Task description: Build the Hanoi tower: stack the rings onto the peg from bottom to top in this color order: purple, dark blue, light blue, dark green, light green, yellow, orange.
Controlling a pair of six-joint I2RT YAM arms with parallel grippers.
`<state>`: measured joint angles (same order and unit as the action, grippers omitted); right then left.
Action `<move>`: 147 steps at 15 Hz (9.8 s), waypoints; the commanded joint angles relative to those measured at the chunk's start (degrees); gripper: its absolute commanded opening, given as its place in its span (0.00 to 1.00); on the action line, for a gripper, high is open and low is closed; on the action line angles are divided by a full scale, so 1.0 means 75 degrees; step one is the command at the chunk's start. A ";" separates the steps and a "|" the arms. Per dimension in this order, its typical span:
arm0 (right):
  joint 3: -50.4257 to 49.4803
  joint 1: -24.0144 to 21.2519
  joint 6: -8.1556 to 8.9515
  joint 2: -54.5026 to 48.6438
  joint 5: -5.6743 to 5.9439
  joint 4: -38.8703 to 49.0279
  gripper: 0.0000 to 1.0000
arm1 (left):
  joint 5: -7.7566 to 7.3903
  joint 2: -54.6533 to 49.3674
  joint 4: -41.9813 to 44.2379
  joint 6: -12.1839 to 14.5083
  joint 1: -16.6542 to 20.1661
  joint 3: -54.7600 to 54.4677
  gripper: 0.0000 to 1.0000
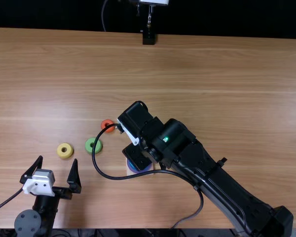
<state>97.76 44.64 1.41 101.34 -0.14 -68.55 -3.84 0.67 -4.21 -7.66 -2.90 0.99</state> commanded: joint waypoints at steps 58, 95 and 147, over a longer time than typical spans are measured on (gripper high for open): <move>-1.2999 -0.6386 -0.0427 -1.3512 0.0356 0.8921 1.00 | -0.0079 -0.0089 -0.0283 0.0065 0.0070 -0.0133 1.00; -1.2975 -0.6398 -0.0399 -1.3512 0.0356 0.8443 1.00 | -0.0065 0.9907 -0.2223 0.0065 -0.1278 0.6430 1.00; -1.2975 -0.6398 -0.0399 -1.3512 0.0356 0.8443 1.00 | 0.0905 1.1876 -0.9241 0.1232 -0.2708 1.1668 0.00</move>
<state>1.06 -2.79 -1.78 0.71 2.52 -3.90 2.79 91.77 -73.56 4.03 -22.83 86.15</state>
